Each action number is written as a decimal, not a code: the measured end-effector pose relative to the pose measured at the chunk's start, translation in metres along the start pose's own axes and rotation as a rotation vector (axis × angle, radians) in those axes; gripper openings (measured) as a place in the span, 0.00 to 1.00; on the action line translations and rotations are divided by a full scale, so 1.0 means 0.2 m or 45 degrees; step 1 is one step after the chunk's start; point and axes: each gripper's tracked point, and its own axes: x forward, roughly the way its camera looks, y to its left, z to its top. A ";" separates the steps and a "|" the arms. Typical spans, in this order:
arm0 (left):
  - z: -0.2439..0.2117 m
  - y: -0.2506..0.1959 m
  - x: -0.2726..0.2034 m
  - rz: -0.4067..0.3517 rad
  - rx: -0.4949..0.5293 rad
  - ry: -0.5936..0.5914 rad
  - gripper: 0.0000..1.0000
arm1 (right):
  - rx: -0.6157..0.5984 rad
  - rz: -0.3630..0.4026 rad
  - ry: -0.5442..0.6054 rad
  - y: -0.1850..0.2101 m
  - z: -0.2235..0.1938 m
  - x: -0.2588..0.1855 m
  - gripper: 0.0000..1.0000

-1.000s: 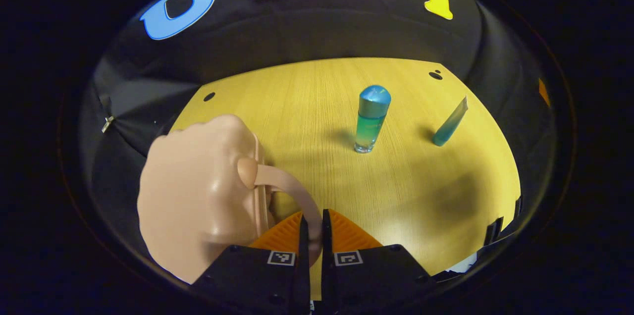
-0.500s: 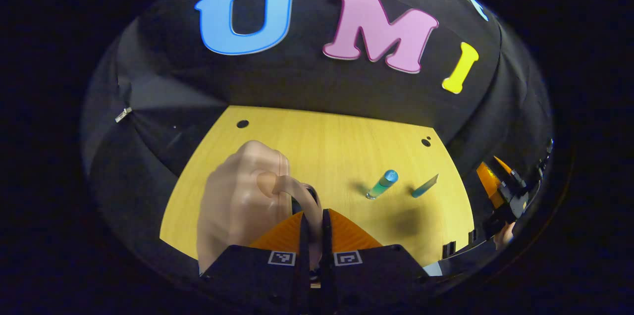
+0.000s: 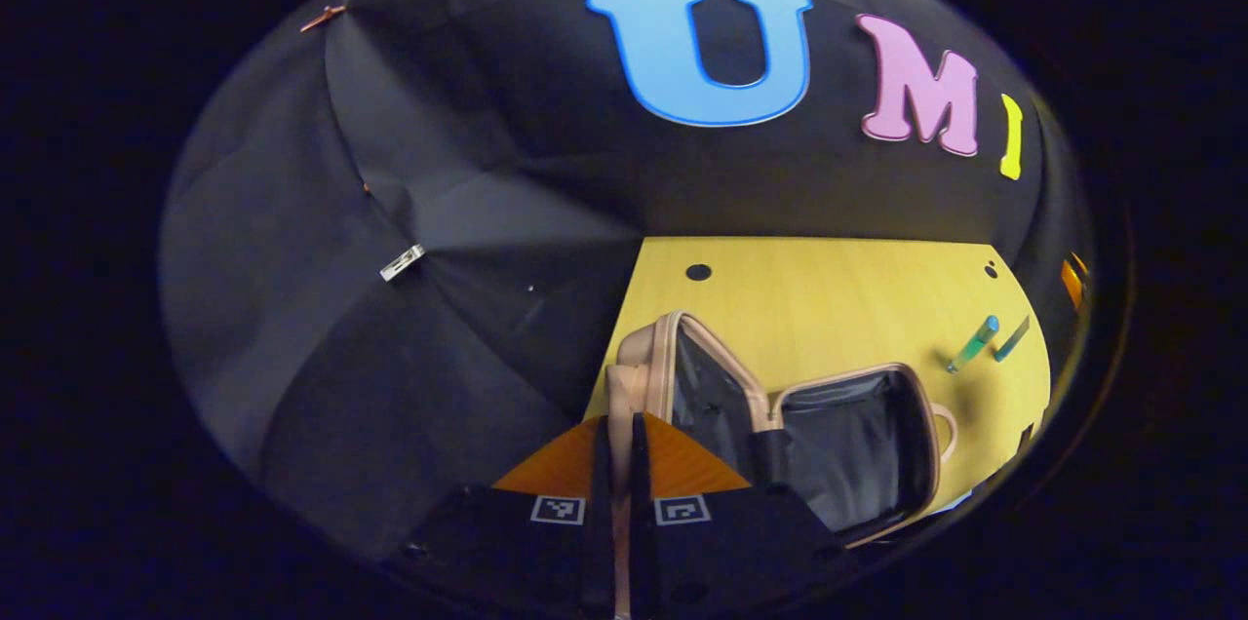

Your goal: First open the suitcase, pack the skin care products into it, and then close the suitcase.

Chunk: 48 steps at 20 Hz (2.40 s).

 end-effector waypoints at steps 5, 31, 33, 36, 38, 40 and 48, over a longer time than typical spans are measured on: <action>-0.41 0.25 0.56 -0.003 -0.113 0.221 0.12 | 0.008 -0.102 0.074 0.05 -0.03 -0.05 0.96; 0.11 -1.68 -0.44 -0.521 0.232 -0.569 0.98 | 0.020 -0.077 0.084 -0.07 -0.23 -0.12 0.97; 0.01 -1.99 -0.44 -0.600 0.321 -0.522 0.98 | 0.014 -0.061 0.095 -0.11 -0.27 -0.11 0.97; -0.05 -2.43 -0.41 -0.691 0.425 -0.524 0.98 | 0.013 0.004 0.170 -0.14 -0.39 -0.08 0.97; -0.20 -2.91 -0.30 -0.794 0.501 -0.433 0.98 | 0.036 0.056 0.264 -0.21 -0.55 -0.02 0.97; -0.23 -3.06 -0.19 -0.764 0.484 -0.348 0.98 | 0.014 0.098 0.287 -0.25 -0.64 0.04 0.97; -0.31 -3.29 0.24 -0.666 0.325 -0.204 0.98 | -0.043 0.169 0.334 -0.32 -0.84 0.26 0.97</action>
